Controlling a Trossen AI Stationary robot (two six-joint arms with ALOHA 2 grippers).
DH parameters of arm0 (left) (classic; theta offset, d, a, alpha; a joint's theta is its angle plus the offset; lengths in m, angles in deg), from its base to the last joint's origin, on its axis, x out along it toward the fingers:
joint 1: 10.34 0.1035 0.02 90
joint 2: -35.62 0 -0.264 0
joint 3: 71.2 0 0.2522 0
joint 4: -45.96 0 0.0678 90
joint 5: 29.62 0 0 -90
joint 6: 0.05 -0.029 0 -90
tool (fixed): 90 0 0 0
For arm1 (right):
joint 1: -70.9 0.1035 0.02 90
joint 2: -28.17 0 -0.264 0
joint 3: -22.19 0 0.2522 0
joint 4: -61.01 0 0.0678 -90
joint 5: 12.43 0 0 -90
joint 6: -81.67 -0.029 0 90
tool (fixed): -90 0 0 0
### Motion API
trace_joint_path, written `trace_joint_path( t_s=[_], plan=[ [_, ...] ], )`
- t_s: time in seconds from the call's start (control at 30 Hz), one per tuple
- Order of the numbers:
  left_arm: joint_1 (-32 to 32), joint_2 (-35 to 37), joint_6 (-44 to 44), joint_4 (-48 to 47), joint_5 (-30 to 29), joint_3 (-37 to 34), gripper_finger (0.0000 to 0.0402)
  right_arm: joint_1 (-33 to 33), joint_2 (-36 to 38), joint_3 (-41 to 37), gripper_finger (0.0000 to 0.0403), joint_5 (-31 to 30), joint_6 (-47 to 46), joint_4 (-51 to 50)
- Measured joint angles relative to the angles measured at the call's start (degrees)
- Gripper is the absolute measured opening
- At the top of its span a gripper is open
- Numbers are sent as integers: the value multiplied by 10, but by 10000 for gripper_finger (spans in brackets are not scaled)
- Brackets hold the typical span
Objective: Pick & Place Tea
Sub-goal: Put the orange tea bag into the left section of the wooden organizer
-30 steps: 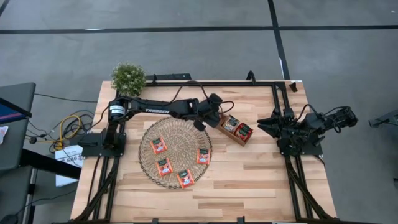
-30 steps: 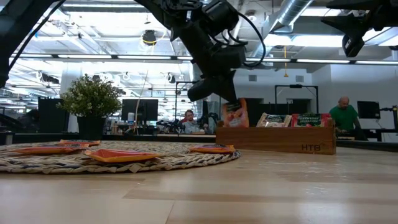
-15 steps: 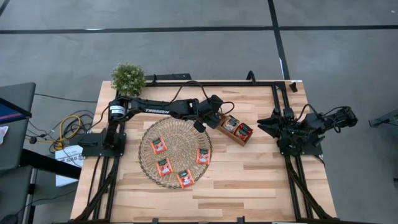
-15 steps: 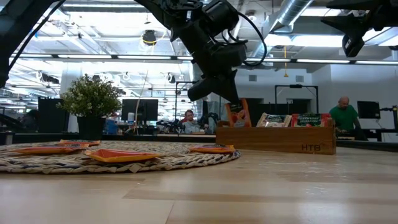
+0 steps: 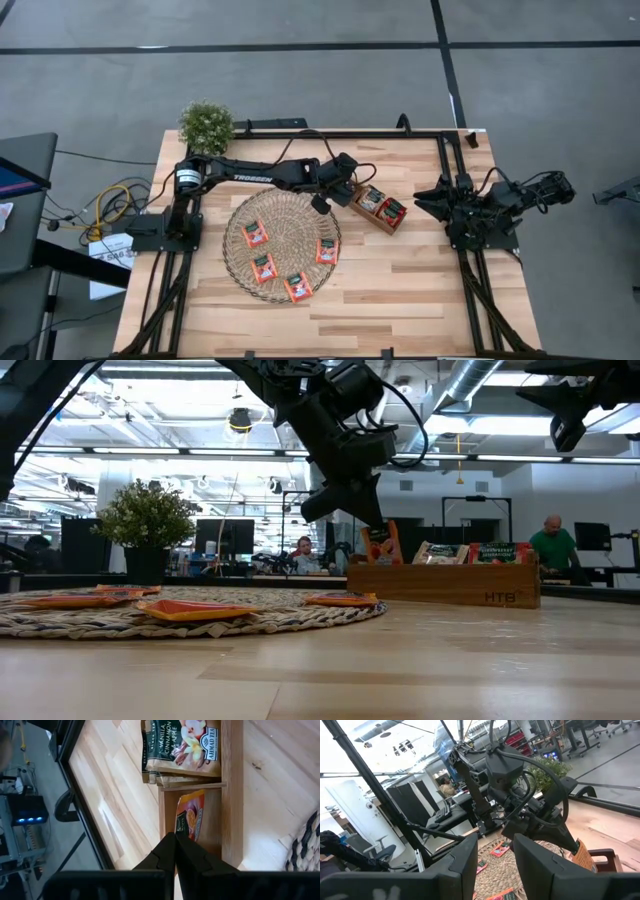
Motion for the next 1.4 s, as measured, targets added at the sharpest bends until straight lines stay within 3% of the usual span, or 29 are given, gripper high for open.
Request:
trace_joint_path(
  t_s=[0.5, 0.83, 0.97, 1.1, 1.17, 1.23, 1.4],
  plan=[
    [7, 0, 7, 0, 46, 0, 3, 0, 0, 0, 118, 0, 0, 0],
    [20, 0, 7, 0, 45, 0, 72, 0, 0, 0, 118, 0, 0, 0],
    [17, 1, 13, 12, -10, 0, 99, 0, 0, 0, 118, 1, 0, 0],
    [9, 15, 114, -4, -122, 0, 111, 0, 0, 0, 118, 1, 0, 0],
    [7, 31, 184, -56, -130, 0, 112, 0, 0, 0, 118, 1, 0, 1],
    [7, 53, 265, -127, -91, 0, 112, 0, 0, 0, 118, 1, 0, 2],
    [17, 107, 405, -297, 76, 0, 112, 0, 0, 0, 118, 1, 0, 4]
  ],
)
